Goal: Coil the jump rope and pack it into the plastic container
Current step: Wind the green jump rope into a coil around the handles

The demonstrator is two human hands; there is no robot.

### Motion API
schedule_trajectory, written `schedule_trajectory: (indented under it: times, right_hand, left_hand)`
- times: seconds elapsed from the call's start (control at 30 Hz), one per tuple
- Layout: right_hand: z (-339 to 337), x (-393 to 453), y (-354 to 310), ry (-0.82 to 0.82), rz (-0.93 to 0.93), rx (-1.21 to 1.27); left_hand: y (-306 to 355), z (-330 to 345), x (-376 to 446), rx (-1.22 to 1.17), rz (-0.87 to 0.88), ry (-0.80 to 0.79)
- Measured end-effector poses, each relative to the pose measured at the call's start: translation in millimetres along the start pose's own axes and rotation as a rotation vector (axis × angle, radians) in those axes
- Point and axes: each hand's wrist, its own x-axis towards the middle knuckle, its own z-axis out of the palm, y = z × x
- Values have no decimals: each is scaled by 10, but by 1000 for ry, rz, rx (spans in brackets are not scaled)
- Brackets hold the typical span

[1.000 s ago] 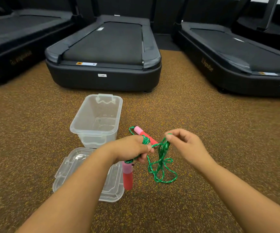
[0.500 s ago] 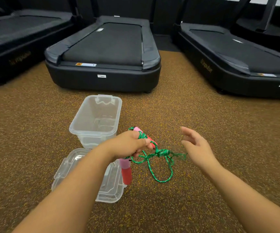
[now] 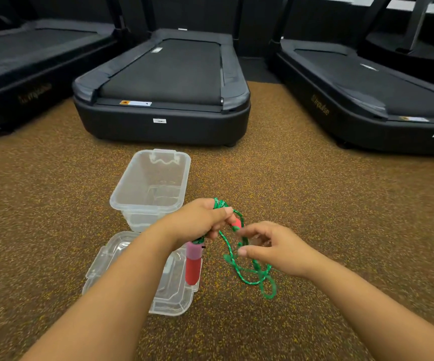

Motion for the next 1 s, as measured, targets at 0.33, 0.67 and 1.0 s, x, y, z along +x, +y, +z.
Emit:
schedule_trajectory:
  times: [0.33,0.67,1.0]
  right_hand:
    - [123,85,-62,309,-126,18]
    - [-32,15,84,395,-57,135]
    - [-17,160,-46,424,-42,299]
  left_hand:
    - [-10,21,4,-70,11,-55]
    - [-68,30,-23,-142,-48,-106]
    - [87,38,-135,-336,-90,-354]
